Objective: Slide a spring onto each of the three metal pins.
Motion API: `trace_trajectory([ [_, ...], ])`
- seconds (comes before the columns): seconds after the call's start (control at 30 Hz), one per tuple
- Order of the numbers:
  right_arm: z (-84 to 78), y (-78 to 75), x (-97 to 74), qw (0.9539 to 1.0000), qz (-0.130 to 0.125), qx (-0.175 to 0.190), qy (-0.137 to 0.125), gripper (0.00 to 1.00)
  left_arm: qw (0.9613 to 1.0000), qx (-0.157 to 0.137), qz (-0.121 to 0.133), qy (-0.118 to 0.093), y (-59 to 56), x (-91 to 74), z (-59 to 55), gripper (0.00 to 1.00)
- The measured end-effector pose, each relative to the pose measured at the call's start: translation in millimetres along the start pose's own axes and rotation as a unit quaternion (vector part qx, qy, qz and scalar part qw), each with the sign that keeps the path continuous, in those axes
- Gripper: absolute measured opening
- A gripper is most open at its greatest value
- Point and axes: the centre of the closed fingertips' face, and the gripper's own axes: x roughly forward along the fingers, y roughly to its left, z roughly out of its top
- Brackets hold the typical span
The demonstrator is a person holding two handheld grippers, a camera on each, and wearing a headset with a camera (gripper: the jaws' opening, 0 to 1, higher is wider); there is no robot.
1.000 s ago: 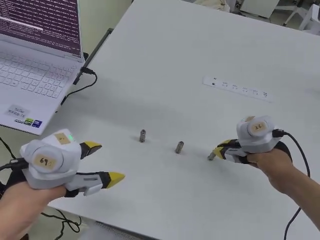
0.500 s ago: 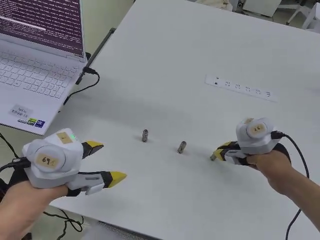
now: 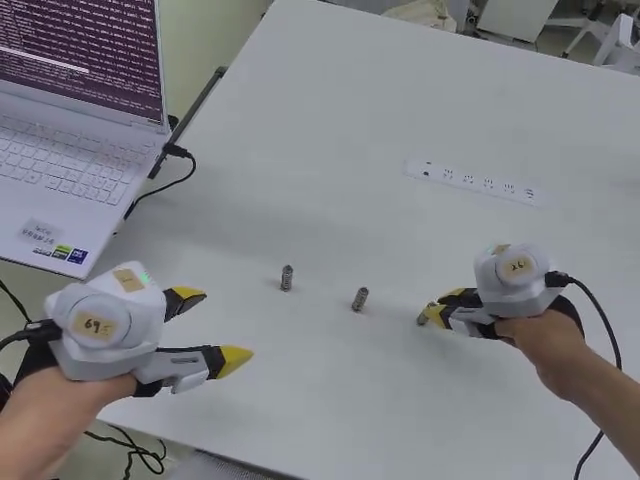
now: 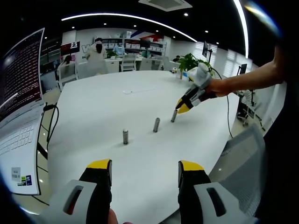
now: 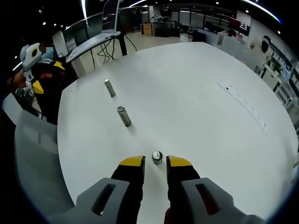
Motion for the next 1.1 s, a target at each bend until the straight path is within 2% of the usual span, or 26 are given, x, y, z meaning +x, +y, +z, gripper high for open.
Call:
trace_trajectory([
  [0.3, -7.2, 1.9, -18.8, 0.9992, -0.020, 0.022, -0.025, 0.22, 1.0000, 0.000, -0.004, -0.005, -3.8, 3.1, 0.7, 0.52],
  [0.63, -12.8, 13.2, -36.0, 0.9977, -0.027, 0.037, -0.050, 0.26, 0.9999, 0.005, -0.013, -0.006, -11.0, 5.6, 1.4, 0.52],
  [1.1, -16.6, 26.7, -66.1, 0.9928, -0.046, 0.064, -0.090, 0.31, 0.9998, 0.005, -0.013, -0.013, -15.6, 7.3, 8.8, 0.52],
])
